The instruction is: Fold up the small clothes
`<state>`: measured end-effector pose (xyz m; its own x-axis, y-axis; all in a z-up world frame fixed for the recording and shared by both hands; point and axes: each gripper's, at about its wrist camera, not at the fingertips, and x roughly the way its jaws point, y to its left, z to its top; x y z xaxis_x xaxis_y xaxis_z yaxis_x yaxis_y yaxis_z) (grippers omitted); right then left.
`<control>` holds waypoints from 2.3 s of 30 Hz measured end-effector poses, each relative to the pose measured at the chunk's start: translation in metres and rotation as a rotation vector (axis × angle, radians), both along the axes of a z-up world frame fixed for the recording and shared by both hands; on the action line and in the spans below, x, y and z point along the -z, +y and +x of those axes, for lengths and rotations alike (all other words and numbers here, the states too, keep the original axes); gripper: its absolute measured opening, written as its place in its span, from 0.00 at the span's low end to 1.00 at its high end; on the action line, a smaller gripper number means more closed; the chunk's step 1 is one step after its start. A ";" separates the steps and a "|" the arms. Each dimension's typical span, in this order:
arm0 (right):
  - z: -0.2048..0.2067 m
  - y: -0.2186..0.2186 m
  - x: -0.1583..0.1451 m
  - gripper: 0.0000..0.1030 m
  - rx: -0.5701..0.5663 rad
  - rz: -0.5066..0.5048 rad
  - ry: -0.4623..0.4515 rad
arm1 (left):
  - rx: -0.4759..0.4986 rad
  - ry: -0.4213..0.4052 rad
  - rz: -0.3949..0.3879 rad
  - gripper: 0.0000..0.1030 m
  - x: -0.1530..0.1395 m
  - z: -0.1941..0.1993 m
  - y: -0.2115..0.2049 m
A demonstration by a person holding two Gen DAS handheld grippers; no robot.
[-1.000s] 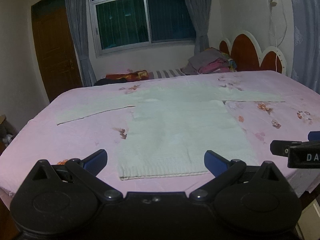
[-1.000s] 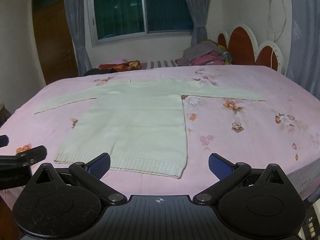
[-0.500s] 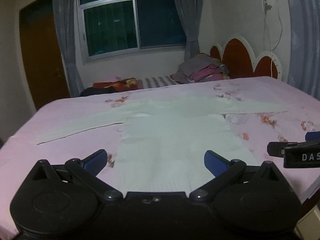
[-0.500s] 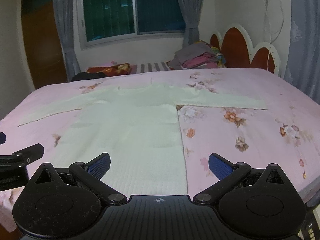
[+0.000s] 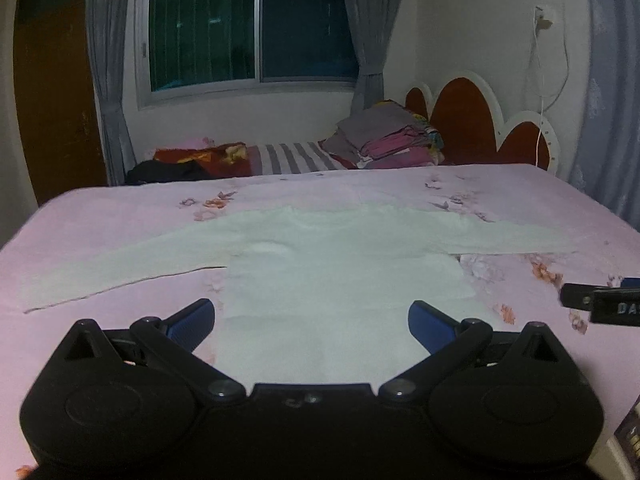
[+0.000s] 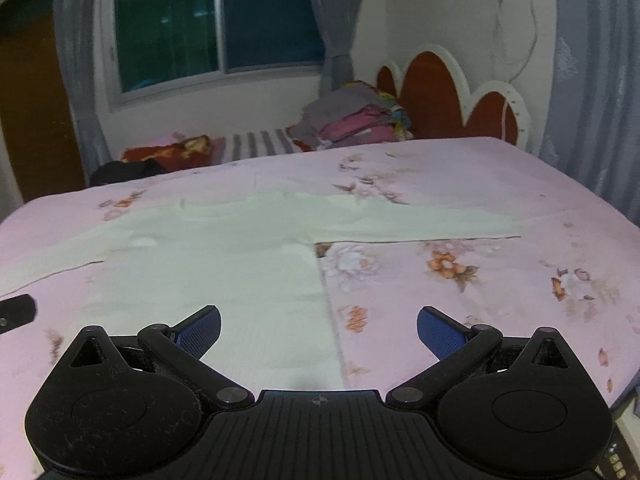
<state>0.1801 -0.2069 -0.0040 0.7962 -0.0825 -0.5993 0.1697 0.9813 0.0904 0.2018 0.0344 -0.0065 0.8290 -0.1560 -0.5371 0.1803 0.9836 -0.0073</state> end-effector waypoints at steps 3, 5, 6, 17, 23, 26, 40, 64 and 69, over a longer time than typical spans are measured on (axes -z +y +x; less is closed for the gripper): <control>0.013 -0.027 0.001 1.00 0.026 0.015 -0.003 | 0.004 0.034 -0.057 1.00 0.008 0.021 -0.004; 0.024 -0.050 0.003 1.00 0.039 0.038 -0.006 | 0.004 0.065 -0.098 1.00 0.014 0.035 -0.008; 0.028 -0.059 0.003 1.00 0.049 0.043 -0.008 | 0.003 0.077 -0.110 1.00 0.017 0.040 -0.012; 0.120 -0.235 0.051 0.99 0.215 0.204 -0.026 | -0.060 0.164 0.020 1.00 0.041 0.121 -0.083; 0.170 -0.315 0.089 0.62 0.313 0.298 0.003 | -0.094 0.192 0.042 1.00 0.046 0.153 -0.112; 0.181 -0.343 0.108 0.62 0.376 0.363 -0.001 | -0.107 0.197 0.064 1.00 0.048 0.162 -0.119; 0.184 -0.405 0.147 0.06 0.512 0.526 -0.012 | -0.230 0.202 -0.012 1.00 0.039 0.180 -0.101; 0.251 -0.040 0.075 0.02 -0.127 0.158 0.067 | -0.270 0.228 -0.048 1.00 0.072 0.185 0.117; 0.277 0.052 0.089 0.02 -0.285 0.074 0.084 | -0.263 0.264 -0.047 1.00 0.081 0.181 0.151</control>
